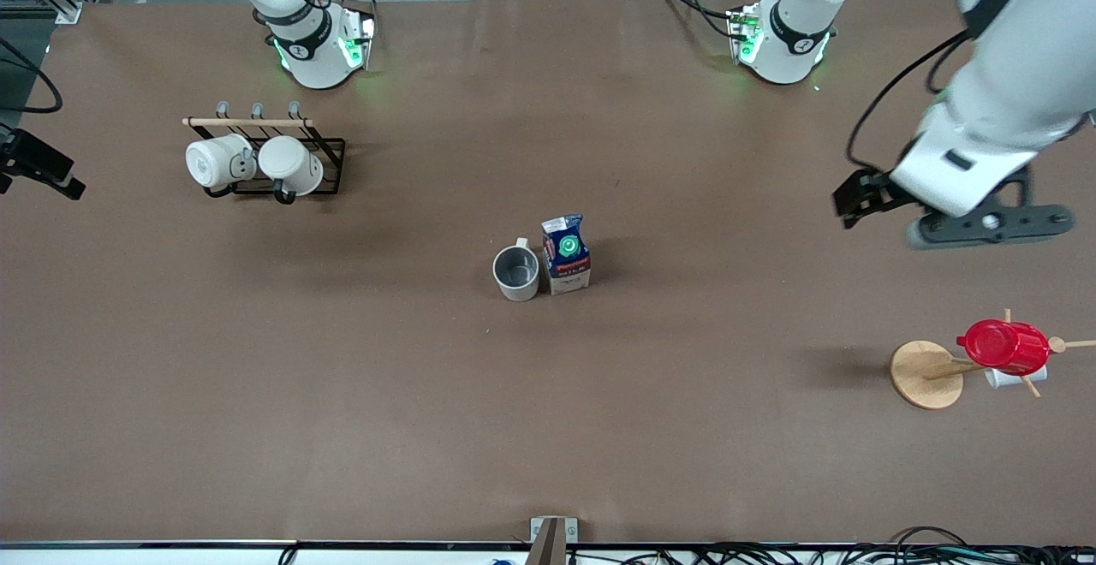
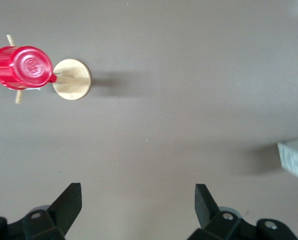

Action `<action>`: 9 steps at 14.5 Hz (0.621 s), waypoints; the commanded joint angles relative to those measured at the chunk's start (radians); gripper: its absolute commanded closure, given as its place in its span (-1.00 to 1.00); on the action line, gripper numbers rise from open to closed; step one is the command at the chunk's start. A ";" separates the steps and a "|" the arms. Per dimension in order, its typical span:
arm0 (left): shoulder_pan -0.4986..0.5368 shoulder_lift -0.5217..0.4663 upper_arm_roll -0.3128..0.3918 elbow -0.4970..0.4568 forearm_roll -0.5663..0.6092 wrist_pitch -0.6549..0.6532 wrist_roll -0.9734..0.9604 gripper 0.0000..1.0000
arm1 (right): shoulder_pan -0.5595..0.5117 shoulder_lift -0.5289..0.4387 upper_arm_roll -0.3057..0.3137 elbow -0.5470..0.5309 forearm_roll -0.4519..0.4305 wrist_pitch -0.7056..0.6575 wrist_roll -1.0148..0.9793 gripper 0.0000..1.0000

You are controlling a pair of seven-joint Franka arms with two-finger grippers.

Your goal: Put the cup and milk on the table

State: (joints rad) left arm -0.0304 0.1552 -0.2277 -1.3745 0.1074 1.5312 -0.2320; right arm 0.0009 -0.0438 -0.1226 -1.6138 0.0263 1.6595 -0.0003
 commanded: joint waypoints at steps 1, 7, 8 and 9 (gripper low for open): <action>0.090 -0.110 -0.012 -0.093 -0.087 -0.008 0.091 -1.00 | 0.024 0.008 0.011 0.067 -0.012 -0.045 0.077 -1.00; 0.092 -0.321 0.005 -0.319 -0.098 -0.010 0.108 -1.00 | 0.027 0.019 0.011 0.120 -0.034 -0.116 0.057 -1.00; 0.092 -0.330 0.014 -0.322 -0.101 -0.014 0.108 -1.00 | 0.027 0.019 0.011 0.120 -0.049 -0.133 0.034 -1.00; 0.090 -0.330 0.025 -0.316 -0.100 -0.019 0.121 -1.00 | 0.027 0.019 0.011 0.121 -0.049 -0.153 0.019 -1.00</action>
State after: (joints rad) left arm 0.0565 -0.1257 -0.2239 -1.6455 0.0268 1.5118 -0.1361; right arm 0.0256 -0.0395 -0.1127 -1.5196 0.0010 1.5456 0.0440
